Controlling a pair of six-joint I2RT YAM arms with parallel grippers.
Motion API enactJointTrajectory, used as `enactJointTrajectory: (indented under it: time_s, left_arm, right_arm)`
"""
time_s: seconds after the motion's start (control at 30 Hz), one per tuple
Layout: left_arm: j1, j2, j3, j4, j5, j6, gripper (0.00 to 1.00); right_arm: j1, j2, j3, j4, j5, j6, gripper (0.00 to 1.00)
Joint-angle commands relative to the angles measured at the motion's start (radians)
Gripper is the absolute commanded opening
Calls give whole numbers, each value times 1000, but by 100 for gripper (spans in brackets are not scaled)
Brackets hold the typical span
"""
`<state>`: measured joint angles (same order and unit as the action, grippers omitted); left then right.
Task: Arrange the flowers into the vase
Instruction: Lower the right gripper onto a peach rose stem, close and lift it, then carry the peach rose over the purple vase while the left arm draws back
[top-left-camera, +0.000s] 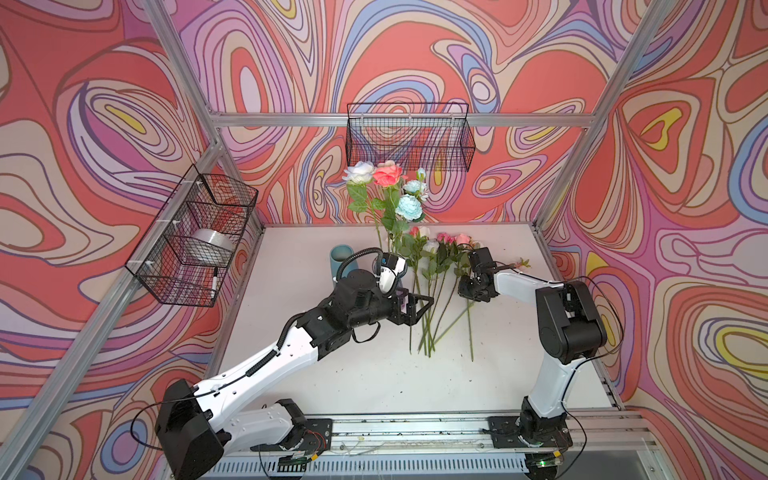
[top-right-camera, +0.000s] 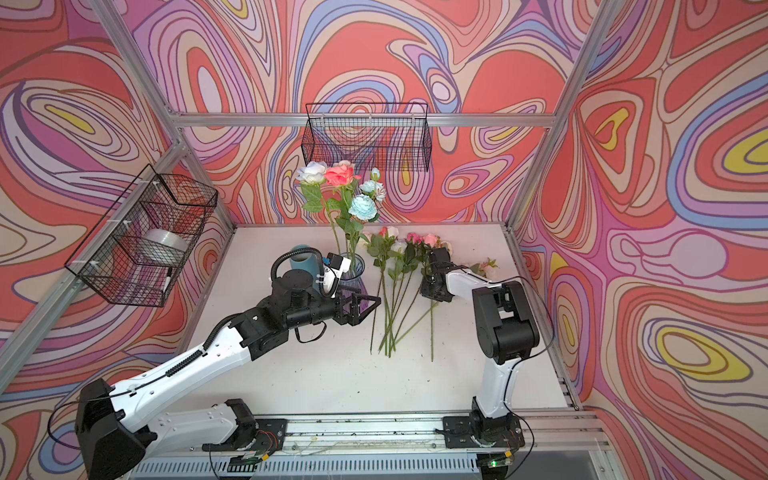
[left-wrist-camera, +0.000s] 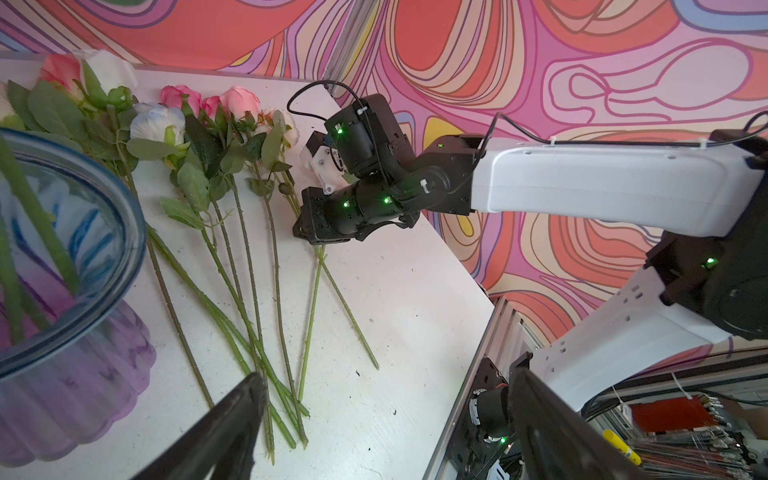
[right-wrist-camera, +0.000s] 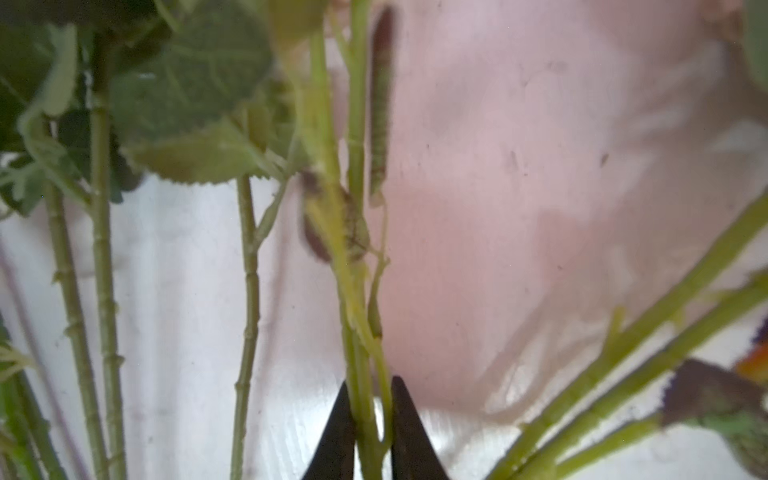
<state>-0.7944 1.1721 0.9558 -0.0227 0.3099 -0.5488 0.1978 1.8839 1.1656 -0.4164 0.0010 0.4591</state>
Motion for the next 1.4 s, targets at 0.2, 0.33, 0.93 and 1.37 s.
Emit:
enactJointTrajectory:
  time_s: [0.2,0.33,0.93,1.37]
  left_arm:
    - [-5,-24,27,-23,-23,28,93]
    - [-4,-35,24,-24,-40,35,93]
    - [-4,-117,-20,4,-193,80,100]
    - [-2,-354,-202,211,-674,147,100]
  right_arm:
    - [-2,-207,-35,36,100,-15,0]
    - [-2,-265,-30,37,134,-19,0]
    - [189,-694,-358,576,132,-73,1]
    - [347,-784,-255,605,152,-149,1]
